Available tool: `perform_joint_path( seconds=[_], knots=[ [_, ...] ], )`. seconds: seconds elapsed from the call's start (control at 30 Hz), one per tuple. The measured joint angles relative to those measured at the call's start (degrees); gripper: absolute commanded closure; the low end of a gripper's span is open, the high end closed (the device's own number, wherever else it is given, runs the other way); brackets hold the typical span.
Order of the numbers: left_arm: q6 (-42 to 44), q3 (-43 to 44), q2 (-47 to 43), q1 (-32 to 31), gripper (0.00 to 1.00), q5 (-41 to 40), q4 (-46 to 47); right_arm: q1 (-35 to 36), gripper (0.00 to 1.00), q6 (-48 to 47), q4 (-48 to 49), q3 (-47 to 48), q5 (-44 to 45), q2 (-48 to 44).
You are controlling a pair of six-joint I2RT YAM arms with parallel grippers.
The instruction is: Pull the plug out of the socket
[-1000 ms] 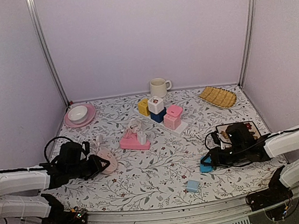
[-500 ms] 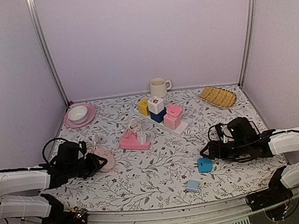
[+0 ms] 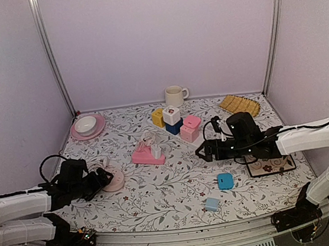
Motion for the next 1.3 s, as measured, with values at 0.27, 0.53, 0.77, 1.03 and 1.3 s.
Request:
perform_joint_path(
  seconds=[0.27,0.53,0.77,1.03,1.3],
  knots=[
    [0.1,1.0,-4.4,0.0,0.04,-7.8,-9.1,4.4,0.06,-3.9,0.0,12.4,3.6,12.4],
    [2.3,4.5,-8.3,0.0,0.06,-9.6,-13.4,8.1,0.13,-8.0,-1.1,28.3,5.5,26.1],
    [5.5,8.5,-8.6,-0.7,0.06,-6.2,-13.2,8.6,0.24,-11.8,-5.0,41.3,7.1,37.4],
    [6.6,9.5,-6.6,-2.2,0.06,1.2,-9.0,8.6,0.43,-14.8,-9.1,49.9,8.1,44.2],
    [6.0,9.5,0.0,-3.0,0.06,8.0,-1.0,8.9,0.56,-15.1,-12.7,56.8,7.9,49.6]
  ],
)
